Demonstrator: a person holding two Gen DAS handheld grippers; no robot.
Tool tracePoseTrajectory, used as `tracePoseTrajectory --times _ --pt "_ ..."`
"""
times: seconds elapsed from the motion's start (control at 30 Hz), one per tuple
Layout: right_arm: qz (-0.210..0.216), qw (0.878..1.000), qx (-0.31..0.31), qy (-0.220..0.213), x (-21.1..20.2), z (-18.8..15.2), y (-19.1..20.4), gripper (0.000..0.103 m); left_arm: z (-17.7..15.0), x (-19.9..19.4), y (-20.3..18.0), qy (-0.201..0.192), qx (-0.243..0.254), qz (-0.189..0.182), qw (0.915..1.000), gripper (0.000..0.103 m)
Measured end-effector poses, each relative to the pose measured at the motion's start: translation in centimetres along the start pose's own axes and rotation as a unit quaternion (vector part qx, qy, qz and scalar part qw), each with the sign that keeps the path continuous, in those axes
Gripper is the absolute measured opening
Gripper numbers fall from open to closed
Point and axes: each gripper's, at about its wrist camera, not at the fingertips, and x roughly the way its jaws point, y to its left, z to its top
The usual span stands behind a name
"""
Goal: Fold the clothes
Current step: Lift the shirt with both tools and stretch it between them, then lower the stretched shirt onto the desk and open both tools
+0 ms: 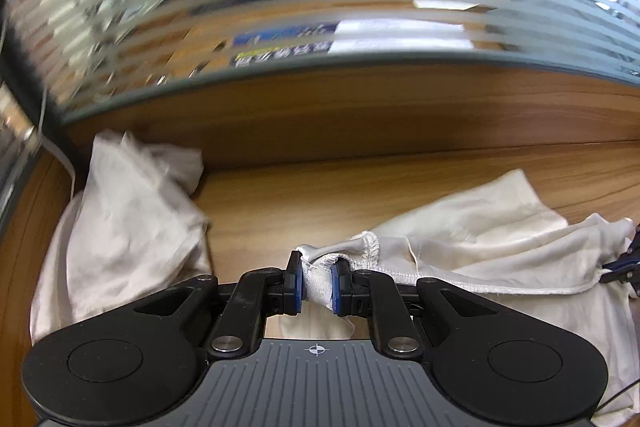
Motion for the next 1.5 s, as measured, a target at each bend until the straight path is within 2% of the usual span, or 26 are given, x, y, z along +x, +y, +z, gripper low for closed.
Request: tracePoseTrajectory --times 0.2,0.4,0.53,0.7,0.73,0.83,0.97,1.2,1.5 --pt "-0.085 0.996 0.013 -0.031 -5.9 0.0 -2.3 0.003 4.3 -1.8 -1.9 -0.048 0.038 -0.02 0.9979 0.016" --pt "-0.196 0.978 0.024 -0.068 -14.9 -0.2 -5.8 0.002 9.0 -5.2 -4.8 -0.119 0.071 -0.042 0.9895 0.016" --pt "-0.282 0.954 0.02 -0.097 -21.2 -0.1 -7.4 0.002 12.2 -8.3 -6.8 -0.177 0.089 -0.052 0.9788 0.016" --pt "-0.383 0.911 0.027 -0.149 -28.5 0.4 -8.0 0.002 14.9 -13.5 -8.5 -0.263 0.102 -0.048 0.9582 0.016" --pt "-0.391 0.906 0.033 -0.158 -29.7 0.4 -7.9 0.002 15.0 -14.7 -8.4 -0.275 0.103 -0.048 0.9549 0.015" --pt "-0.384 0.904 0.051 -0.179 -32.2 -0.1 -7.0 0.002 14.1 -17.5 -7.9 -0.287 0.106 -0.04 0.9512 0.016" --pt "-0.336 0.925 0.044 -0.174 -31.8 -1.8 -3.4 0.002 10.6 -18.4 -7.2 -0.263 0.12 -0.017 0.957 0.016" --pt "-0.237 0.96 0.04 -0.14 -27.1 -5.5 4.4 0.002 0.5 -17.7 -6.3 -0.146 0.096 0.008 0.9846 0.016" --pt "-0.13 0.988 0.024 -0.082 -21.0 -9.9 13.1 0.002 -10.7 -17.8 -6.1 -0.041 0.088 0.031 0.9948 0.016"
